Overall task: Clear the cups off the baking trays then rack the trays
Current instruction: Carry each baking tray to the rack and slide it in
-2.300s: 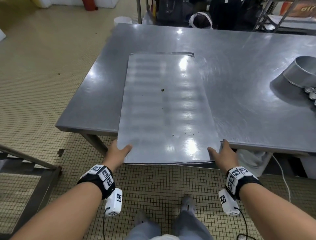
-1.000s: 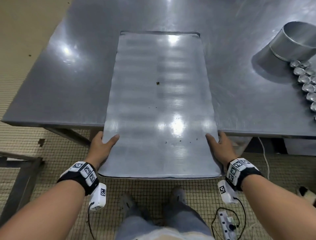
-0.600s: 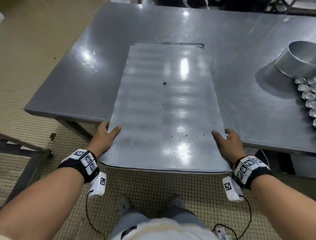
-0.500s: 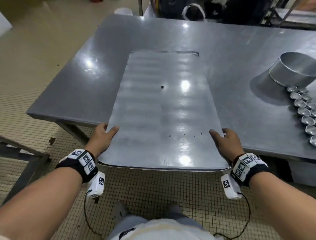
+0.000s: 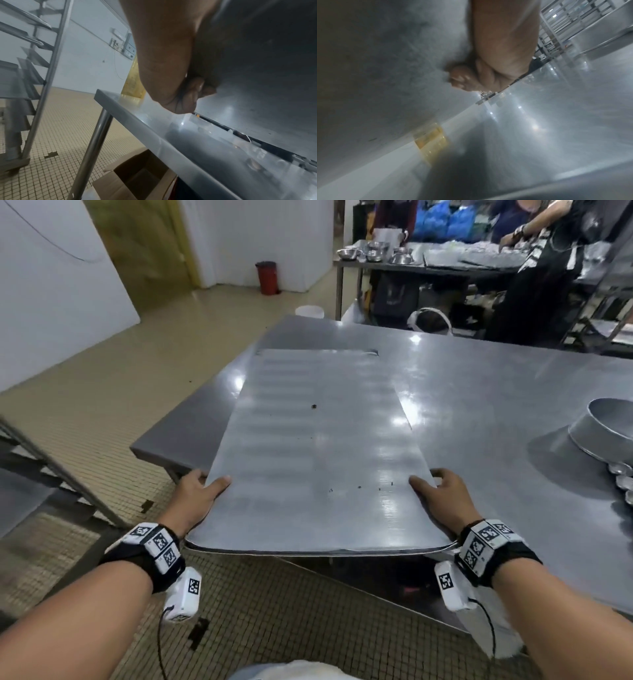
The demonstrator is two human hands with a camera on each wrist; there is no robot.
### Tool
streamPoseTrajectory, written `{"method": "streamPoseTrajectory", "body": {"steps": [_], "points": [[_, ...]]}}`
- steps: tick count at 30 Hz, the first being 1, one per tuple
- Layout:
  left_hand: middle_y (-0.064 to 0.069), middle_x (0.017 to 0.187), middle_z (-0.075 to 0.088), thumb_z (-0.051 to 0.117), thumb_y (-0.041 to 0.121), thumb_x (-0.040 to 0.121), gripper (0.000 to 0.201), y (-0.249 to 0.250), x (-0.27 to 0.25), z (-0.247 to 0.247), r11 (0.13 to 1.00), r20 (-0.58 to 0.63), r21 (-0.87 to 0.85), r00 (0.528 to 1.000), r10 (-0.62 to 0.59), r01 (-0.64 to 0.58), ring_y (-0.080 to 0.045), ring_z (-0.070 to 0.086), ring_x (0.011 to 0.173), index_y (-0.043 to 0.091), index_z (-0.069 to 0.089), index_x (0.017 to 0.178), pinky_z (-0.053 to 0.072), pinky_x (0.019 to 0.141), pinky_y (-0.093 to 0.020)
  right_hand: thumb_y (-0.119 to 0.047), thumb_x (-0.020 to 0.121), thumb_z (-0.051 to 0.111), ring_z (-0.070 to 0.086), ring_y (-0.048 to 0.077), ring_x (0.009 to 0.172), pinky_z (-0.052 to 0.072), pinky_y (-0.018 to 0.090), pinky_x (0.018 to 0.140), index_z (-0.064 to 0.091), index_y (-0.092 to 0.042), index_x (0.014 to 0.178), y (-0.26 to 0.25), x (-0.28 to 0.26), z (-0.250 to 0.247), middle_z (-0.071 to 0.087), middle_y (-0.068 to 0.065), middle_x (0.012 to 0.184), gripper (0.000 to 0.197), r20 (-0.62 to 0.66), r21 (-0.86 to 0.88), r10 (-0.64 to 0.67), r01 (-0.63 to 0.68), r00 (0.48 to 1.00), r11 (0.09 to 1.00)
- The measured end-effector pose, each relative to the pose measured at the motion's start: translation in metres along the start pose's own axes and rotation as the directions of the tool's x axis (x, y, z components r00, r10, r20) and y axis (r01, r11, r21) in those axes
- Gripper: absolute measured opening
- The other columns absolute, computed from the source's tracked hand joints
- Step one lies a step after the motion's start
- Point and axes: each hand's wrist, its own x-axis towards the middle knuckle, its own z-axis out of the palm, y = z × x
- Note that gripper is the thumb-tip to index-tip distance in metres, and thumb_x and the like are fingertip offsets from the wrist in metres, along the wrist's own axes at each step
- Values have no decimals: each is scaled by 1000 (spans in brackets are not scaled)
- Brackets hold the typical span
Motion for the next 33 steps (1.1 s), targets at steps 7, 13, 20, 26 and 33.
{"method": "streamPoseTrajectory", "body": {"steps": [7,13,20,26,33], "points": [[-4,98,74,79,29,87,27,1,15,-67,999,-145,-37,989,10,-16,-23,72,89,12,63,99,58,74,-38,-46,82,77,69,16,72,59,39,73,61,-15,103,-82,23,54,71,-2,79,41,95,-26,-129,132,987,991],[8,95,63,69,21,95,14,14,28,-110,998,-302,13,951,66,-65,-13,64,88,15,57,101,46,81,-31,-26,96,66,62,4,73,46,27,68,55,-18,108,-137,45,95,64,-10,80,18,136,-8,-296,299,946,954],[-1,100,72,64,54,84,38,13,35,-163,995,-459,43,883,100,-90,-21,69,91,21,62,104,55,80,-39,-26,99,58,64,23,66,47,29,66,61,-15,116,-174,82,143,71,10,77,21,150,99,-408,396,901,913],[5,89,67,64,26,98,5,45,7,-164,991,-632,41,765,126,-129,-10,61,76,25,59,96,46,70,-31,-27,98,57,63,24,66,48,29,64,60,-16,116,-219,112,154,71,16,77,21,244,165,-514,488,822,857],[7,99,72,64,34,98,9,67,-61,-167,994,-797,82,593,112,-76,-15,69,91,27,61,102,54,81,-37,-22,101,57,60,19,59,45,12,47,57,-15,113,-284,121,163,67,10,70,14,383,272,-649,591,657,760]]}}
